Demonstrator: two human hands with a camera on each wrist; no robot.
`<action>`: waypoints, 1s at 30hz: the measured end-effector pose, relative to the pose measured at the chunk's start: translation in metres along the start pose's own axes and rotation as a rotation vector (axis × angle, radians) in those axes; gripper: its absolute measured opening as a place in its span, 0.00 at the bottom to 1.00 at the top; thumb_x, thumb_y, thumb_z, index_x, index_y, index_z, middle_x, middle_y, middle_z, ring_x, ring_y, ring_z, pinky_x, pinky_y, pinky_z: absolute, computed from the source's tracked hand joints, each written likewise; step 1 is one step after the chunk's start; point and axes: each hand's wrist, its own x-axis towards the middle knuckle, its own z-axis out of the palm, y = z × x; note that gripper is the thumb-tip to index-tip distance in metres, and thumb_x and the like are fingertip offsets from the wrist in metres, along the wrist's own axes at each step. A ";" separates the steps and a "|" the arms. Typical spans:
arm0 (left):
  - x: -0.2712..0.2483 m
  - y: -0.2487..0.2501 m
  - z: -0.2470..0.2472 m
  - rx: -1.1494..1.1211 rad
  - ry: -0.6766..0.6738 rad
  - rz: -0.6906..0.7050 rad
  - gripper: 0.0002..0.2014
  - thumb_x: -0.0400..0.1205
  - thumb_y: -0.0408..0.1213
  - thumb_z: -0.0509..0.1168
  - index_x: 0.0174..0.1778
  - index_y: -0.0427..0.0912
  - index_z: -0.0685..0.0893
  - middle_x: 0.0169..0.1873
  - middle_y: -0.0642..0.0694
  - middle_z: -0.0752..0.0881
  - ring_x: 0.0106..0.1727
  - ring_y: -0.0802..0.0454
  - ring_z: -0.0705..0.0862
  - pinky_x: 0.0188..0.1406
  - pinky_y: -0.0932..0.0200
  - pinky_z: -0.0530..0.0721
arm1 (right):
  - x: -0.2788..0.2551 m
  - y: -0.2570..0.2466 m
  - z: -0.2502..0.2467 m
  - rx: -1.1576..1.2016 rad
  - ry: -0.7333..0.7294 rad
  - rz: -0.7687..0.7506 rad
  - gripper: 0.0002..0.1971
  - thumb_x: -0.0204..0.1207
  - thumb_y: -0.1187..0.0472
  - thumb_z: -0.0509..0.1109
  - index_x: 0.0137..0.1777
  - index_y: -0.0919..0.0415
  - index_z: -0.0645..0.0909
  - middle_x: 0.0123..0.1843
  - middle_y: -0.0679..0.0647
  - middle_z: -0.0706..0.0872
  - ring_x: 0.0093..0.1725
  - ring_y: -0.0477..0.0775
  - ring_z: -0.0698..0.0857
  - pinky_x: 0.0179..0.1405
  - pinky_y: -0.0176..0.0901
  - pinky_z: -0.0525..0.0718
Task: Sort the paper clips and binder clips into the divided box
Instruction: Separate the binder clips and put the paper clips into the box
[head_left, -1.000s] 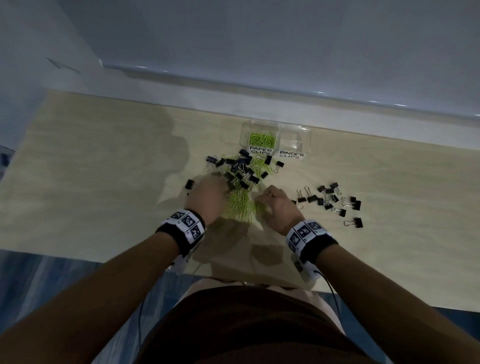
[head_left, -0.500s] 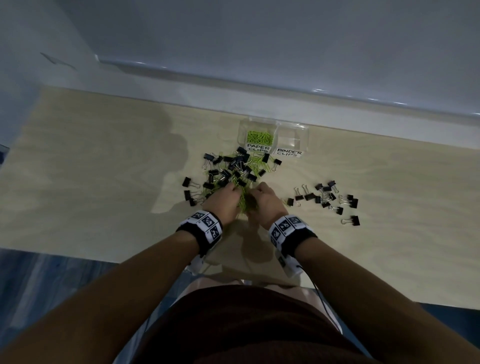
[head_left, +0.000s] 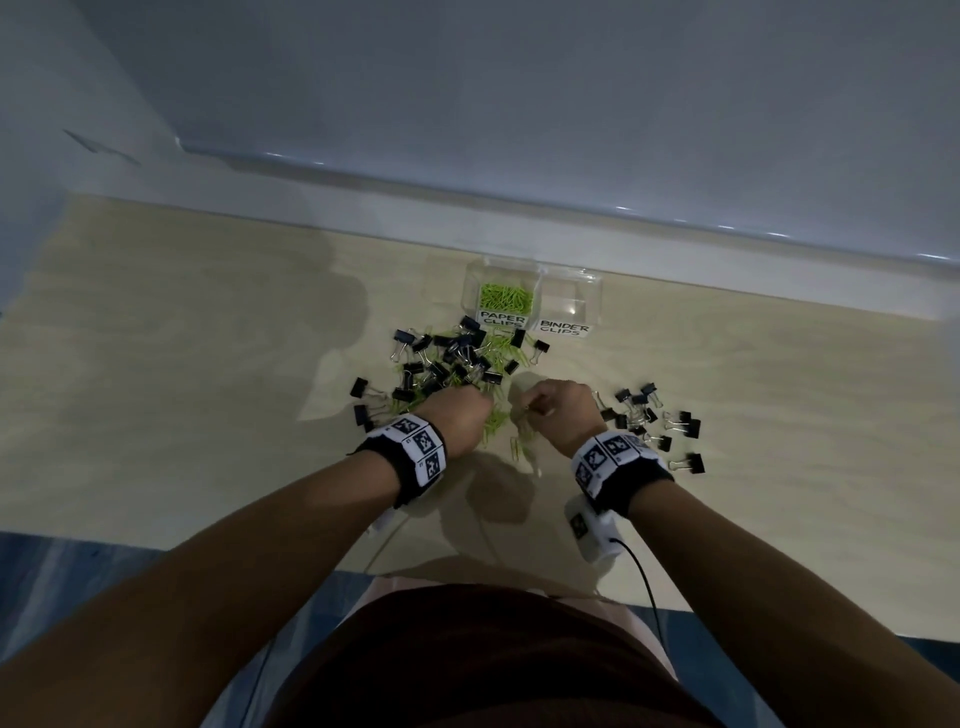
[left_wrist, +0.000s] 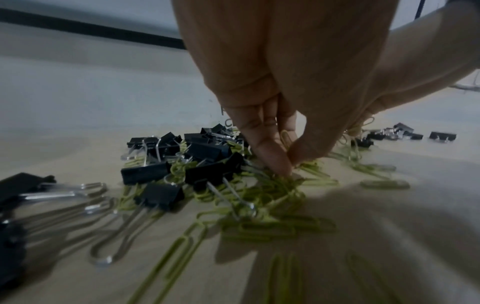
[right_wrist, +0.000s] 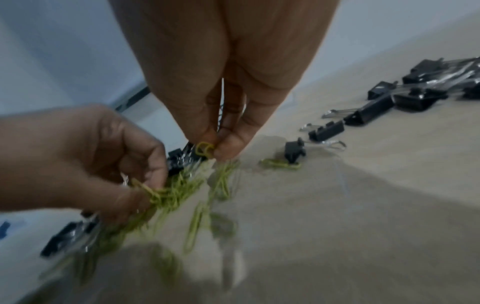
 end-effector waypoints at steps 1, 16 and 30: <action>0.000 -0.001 -0.004 -0.055 -0.010 -0.002 0.05 0.78 0.28 0.59 0.46 0.32 0.80 0.44 0.37 0.85 0.43 0.40 0.85 0.36 0.53 0.78 | 0.002 -0.001 -0.005 0.059 0.006 0.027 0.06 0.67 0.69 0.73 0.40 0.57 0.88 0.40 0.54 0.90 0.39 0.51 0.87 0.43 0.40 0.85; 0.057 -0.016 -0.116 -0.455 0.408 -0.175 0.07 0.78 0.30 0.66 0.46 0.33 0.88 0.48 0.38 0.89 0.48 0.42 0.87 0.53 0.54 0.85 | 0.108 -0.063 -0.059 0.140 0.216 -0.006 0.13 0.70 0.69 0.73 0.52 0.54 0.86 0.51 0.53 0.90 0.49 0.50 0.88 0.53 0.47 0.88; -0.038 -0.065 0.010 -0.264 0.154 -0.096 0.10 0.77 0.38 0.68 0.53 0.39 0.84 0.53 0.43 0.82 0.53 0.43 0.82 0.53 0.49 0.81 | 0.038 -0.055 0.021 -0.438 -0.226 -0.433 0.19 0.73 0.71 0.64 0.63 0.60 0.81 0.62 0.59 0.78 0.65 0.62 0.76 0.61 0.56 0.80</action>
